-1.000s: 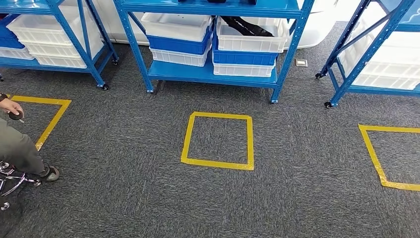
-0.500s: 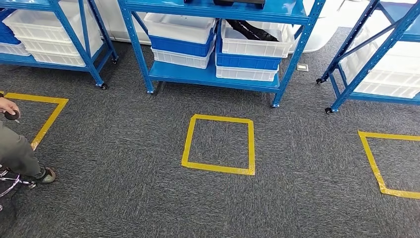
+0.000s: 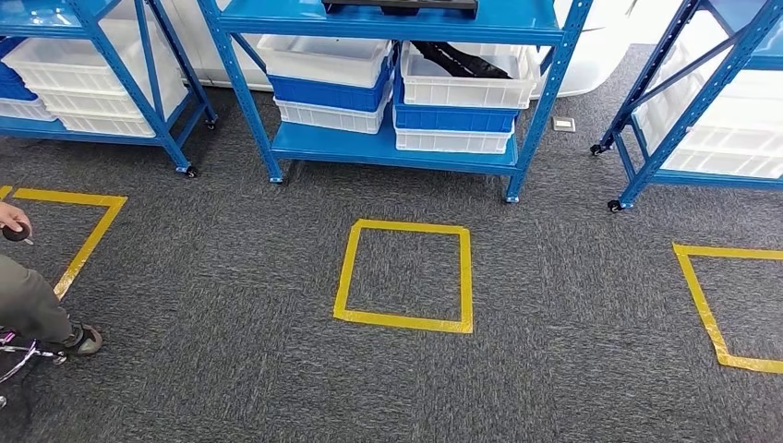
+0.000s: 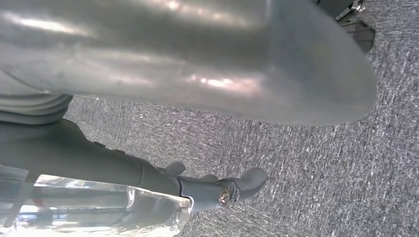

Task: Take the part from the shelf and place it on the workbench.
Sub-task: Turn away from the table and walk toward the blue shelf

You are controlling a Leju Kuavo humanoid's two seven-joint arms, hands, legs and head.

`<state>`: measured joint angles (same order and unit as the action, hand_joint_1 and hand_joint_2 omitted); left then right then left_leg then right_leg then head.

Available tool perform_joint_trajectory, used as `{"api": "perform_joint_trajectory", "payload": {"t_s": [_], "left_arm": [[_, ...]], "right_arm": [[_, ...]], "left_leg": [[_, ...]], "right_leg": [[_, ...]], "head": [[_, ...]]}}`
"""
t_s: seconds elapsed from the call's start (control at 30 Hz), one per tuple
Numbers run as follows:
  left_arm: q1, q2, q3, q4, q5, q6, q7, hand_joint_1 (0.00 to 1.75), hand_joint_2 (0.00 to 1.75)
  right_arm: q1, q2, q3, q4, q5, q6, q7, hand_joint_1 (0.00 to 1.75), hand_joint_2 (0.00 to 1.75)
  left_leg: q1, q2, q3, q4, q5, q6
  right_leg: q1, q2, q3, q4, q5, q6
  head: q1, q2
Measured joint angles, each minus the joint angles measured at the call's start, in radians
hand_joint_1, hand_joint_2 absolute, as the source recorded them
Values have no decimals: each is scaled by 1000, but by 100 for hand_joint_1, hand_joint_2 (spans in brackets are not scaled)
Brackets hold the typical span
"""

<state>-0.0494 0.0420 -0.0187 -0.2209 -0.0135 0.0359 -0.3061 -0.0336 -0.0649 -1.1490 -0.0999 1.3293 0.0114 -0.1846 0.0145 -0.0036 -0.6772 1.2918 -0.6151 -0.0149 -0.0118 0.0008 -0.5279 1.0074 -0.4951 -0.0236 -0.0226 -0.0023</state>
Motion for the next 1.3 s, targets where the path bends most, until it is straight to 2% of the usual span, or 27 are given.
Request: {"api": "perform_joint_trajectory", "payload": {"t_s": [0.07,0.1,0.13,0.2,0.3,0.33,0.4,0.43,0.47,0.5,0.53,0.57,0.6,0.63,0.67,0.73,0.8,0.87,0.93,0.97,1.0,1.03,1.1,1.13,1.17,1.2,1.3], "left_arm": [[0,0,0,0,1,1,0,0,0],[0,1,0,0,1,1,0,0,0],[-1,2,0,0,2,1,0,0,0],[-1,3,-1,0,2,2,-1,0,0],[1,4,-1,0,4,2,-2,0,0],[1,4,-1,0,4,2,-3,0,0],[0,3,0,0,5,2,-3,0,0],[0,3,0,0,5,2,-3,0,0],[1,2,-1,0,5,2,-3,0,0],[1,2,0,0,5,2,-3,0,0],[2,1,-1,0,5,2,-3,0,0],[2,0,-1,0,4,2,-3,0,0],[2,1,-1,0,4,2,-3,0,0],[1,2,-1,0,4,2,-3,0,0],[1,3,-1,0,4,2,-3,0,0],[0,2,-2,0,4,2,-3,0,0],[-1,2,-5,0,4,4,-3,0,0],[-3,2,-8,0,4,6,-3,0,0],[-2,2,-10,0,3,6,-2,0,0],[-2,2,-11,0,3,6,-1,0,0],[-1,2,-12,0,3,6,0,0,0],[-1,2,-14,0,3,6,1,0,0],[-2,2,-15,0,3,7,2,0,0],[-2,3,-16,0,3,7,3,0,0],[-3,4,-16,0,3,7,3,0,0],[-3,5,-17,0,4,8,3,0,0],[-2,6,-21,0,11,11,2,0,0]], "right_arm": [[0,1,0,0,1,0,0,0,0],[0,3,0,0,1,0,0,0,0],[-1,4,0,0,1,0,0,0,0],[-2,6,0,0,2,0,0,0,0],[-3,5,0,0,2,-1,0,0,0],[-4,4,0,0,2,-1,0,0,0],[-3,3,0,0,2,-2,0,0,0],[-3,2,0,0,2,-2,0,0,0],[-2,1,0,0,2,-3,0,0,0],[-1,0,0,0,2,-3,0,0,0],[0,0,0,0,2,-3,0,0,0],[1,0,0,0,2,-3,0,0,0],[0,1,0,0,2,-3,0,0,0],[0,1,0,0,2,-3,0,0,0],[-1,2,0,0,2,-3,0,0,0],[-2,1,0,-2,2,-3,0,0,0],[-1,1,0,-2,1,-3,0,0,0],[0,3,0,-3,0,-3,0,0,0],[1,3,-1,-3,-3,-2,0,0,0],[1,3,-1,-3,-4,-1,0,0,0],[2,3,-1,-3,-5,-1,1,0,0],[3,3,-1,-3,-6,0,1,0,0],[4,5,-2,-4,-6,0,2,0,0],[3,7,-2,-4,-6,0,2,0,0],[2,10,-2,-4,-6,1,2,0,0],[1,12,-2,-6,-6,1,2,0,0],[-1,13,-2,-13,-5,2,2,0,0]], "left_leg": [[-2,0,42,-128,94,12],[-5,1,69,-193,126,20],[-7,2,89,-239,144,27],[-13,2,100,-263,140,37],[-9,1,116,-287,146,54],[-6,2,125,-296,148,59],[-4,3,135,-301,143,65],[-4,2,140,-301,138,66],[-3,1,145,-301,133,64],[0,-1,153,-301,126,61],[3,-3,162,-301,118,56],[6,-4,172,-300,110,48],[7,-6,180,-298,99,40],[6,-6,187,-297,89,31],[3,-6,191,-297,81,24],[4,-5,196,-298,71,15],[11,-3,194,-282,57,8],[14,0,152,-194,11,2],[13,1,66,-49,-42,1],[13,1,29,-1,-47,2],[13,1,9,10,-29,6],[11,1,9,-20,10,12],[4,1,48,-142,100,33],[-1,2,69,-195,125,43],[-6,3,82,-227,135,51],[-11,4,87,-238,131,57],[-11,2,109,-268,133,65]], "right_leg": [[3,2,14,-1,-11,2],[7,3,19,0,-18,5],[10,3,21,-1,-24,9],[14,3,24,-4,-32,20],[14,0,23,12,-46,31],[13,0,5,51,-64,33],[8,0,-67,182,-115,34],[5,0,-109,246,-133,38],[0,0,-138,283,-135,46],[-5,0,-149,280,-118,58],[-10,0,-138,235,-85,72],[-17,-1,-113,165,-44,87],[-20,-4,-87,97,-7,97],[-21,-5,-65,48,17,96],[-20,-5,-52,24,27,87],[-17,-4,-45,22,23,60],[-18,-2,-40,22,17,42],[-16,-1,-33,21,11,26],[-10,-1,-25,21,2,14],[-7,0,-20,21,-3,10],[-3,1,-12,21,-9,7],[-1,2,-3,21,-15,7],[4,5,15,20,-28,8],[7,7,19,19,-34,11],[7,7,21,17,-39,16],[6,7,21,15,-42,21],[9,3,28,12,-51,36]], "head": [[0,0],[0,0],[1,0],[2,0],[1,0],[2,0],[2,0],[2,0],[2,0],[2,0],[3,0],[3,0],[5,0],[6,0],[5,0],[1,0],[-2,0],[-2,0],[-2,0],[-2,0],[-2,0],[-2,0],[-1,0],[0,0],[1,0],[2,0],[2,0]]}}
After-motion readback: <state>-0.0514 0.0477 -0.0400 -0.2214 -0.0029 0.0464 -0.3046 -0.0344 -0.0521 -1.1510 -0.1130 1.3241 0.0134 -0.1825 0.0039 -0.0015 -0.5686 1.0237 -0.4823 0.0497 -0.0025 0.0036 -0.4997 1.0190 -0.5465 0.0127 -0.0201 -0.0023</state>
